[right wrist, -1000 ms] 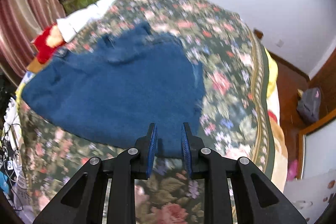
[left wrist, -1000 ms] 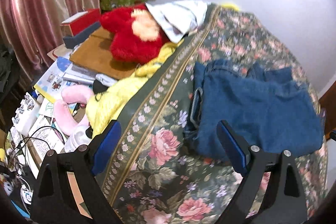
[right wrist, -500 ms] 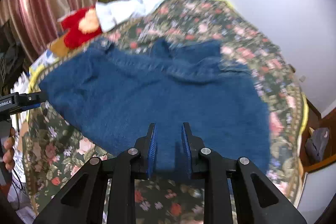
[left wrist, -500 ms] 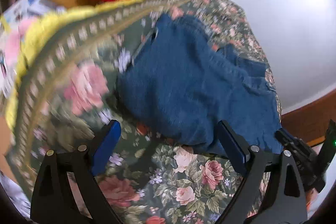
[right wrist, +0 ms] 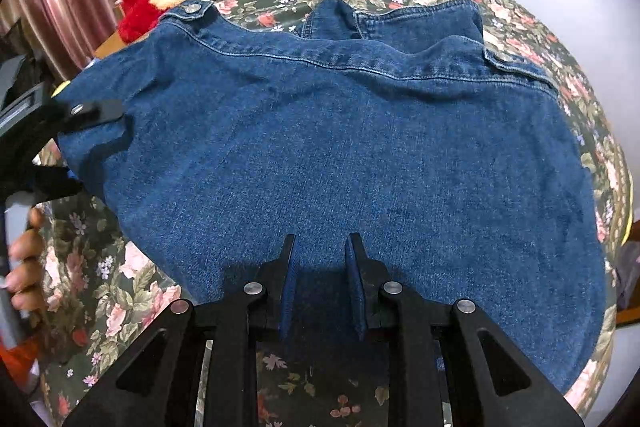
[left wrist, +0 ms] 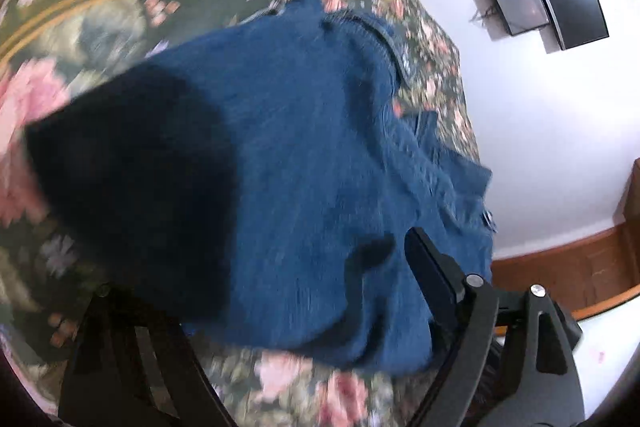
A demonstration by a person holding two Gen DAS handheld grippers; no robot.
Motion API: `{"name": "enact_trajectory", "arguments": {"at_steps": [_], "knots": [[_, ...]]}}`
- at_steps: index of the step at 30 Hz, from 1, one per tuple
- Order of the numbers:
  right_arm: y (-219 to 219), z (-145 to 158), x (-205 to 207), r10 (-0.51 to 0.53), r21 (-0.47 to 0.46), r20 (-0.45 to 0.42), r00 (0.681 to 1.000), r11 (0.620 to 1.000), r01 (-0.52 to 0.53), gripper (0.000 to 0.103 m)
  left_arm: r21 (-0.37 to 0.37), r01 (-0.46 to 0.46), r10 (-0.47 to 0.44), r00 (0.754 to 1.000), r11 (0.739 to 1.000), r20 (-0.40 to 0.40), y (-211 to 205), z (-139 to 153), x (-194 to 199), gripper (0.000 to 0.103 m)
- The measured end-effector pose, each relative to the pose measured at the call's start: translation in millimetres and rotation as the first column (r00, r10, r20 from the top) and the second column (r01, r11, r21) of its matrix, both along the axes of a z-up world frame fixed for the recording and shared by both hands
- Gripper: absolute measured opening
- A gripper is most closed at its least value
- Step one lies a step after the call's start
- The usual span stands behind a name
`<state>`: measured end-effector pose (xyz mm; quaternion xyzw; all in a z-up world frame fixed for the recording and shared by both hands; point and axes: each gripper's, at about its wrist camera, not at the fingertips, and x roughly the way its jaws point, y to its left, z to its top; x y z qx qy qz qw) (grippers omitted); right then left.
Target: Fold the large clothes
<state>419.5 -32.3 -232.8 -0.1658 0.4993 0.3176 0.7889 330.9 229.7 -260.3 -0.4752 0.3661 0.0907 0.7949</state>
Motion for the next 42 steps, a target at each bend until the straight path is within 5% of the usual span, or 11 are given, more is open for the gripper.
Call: {"name": "enact_trajectory", "arguments": {"at_steps": [4, 6, 10, 15, 18, 23, 26, 31, 35, 42], "knots": [[-6.4, -0.5, 4.4, -0.015, 0.063, -0.037, 0.999, 0.998, 0.017, 0.020, 0.225, -0.063, 0.075, 0.996, 0.972, -0.042, -7.7, 9.3, 19.8, 0.049], [-8.5, -0.4, 9.7, -0.011, 0.106, -0.081, 0.997, 0.994, 0.019, 0.020, 0.327, -0.075, 0.093, 0.995, 0.942, -0.039, -9.9, 16.7, 25.2, 0.043], [-11.1, 7.7, 18.0, -0.040, 0.155, -0.187, 0.982, 0.985, 0.070, 0.020, 0.399, -0.077, 0.077, 0.997, 0.914, 0.017, -8.7, 38.6, 24.4, 0.029], [9.4, 22.8, 24.4, -0.043, 0.255, -0.229, 0.972, 0.961, 0.103, 0.020, 0.493, -0.053, 0.009, 0.996, 0.868, 0.091, -21.2, 81.5, 20.6, 0.026], [39.2, 9.1, 18.0, -0.009, 0.213, -0.280, 0.960, 0.974, 0.071, 0.020, 0.564, -0.033, -0.042, 0.992, 0.825, 0.120, -30.4, 101.0, 17.4, 0.025], [65.8, -23.2, 5.6, 0.008, 0.179, -0.340, 0.940, 0.982, 0.057, 0.020, 0.598, 0.017, -0.094, 0.991, 0.802, 0.099, -39.3, 110.5, 22.5, 0.024], [62.9, -19.6, 6.2, 0.031, 0.156, -0.374, 0.927, 0.987, 0.030, 0.020, 0.654, 0.081, -0.161, 0.985, 0.752, 0.063, -56.7, 118.2, 25.3, 0.024], [13.1, 9.0, 9.9, -0.014, 0.229, -0.411, 0.912, 0.966, 0.118, 0.020, 0.693, 0.120, -0.258, 0.961, 0.711, 0.099, -87.0, 147.1, 32.9, 0.022], [-59.4, 47.0, 5.7, -0.118, 0.254, -0.309, 0.944, 0.946, 0.202, 0.020, 0.719, 0.145, -0.334, 0.934, 0.680, 0.128, -124.9, 171.7, 45.0, 0.022], [-182.5, 94.9, -15.2, -0.296, 0.245, -0.192, 0.936, 0.909, 0.338, 0.020, 0.808, 0.271, -0.538, 0.840, 0.523, 0.066, -237.1, 177.3, 62.9, 0.021]]}}
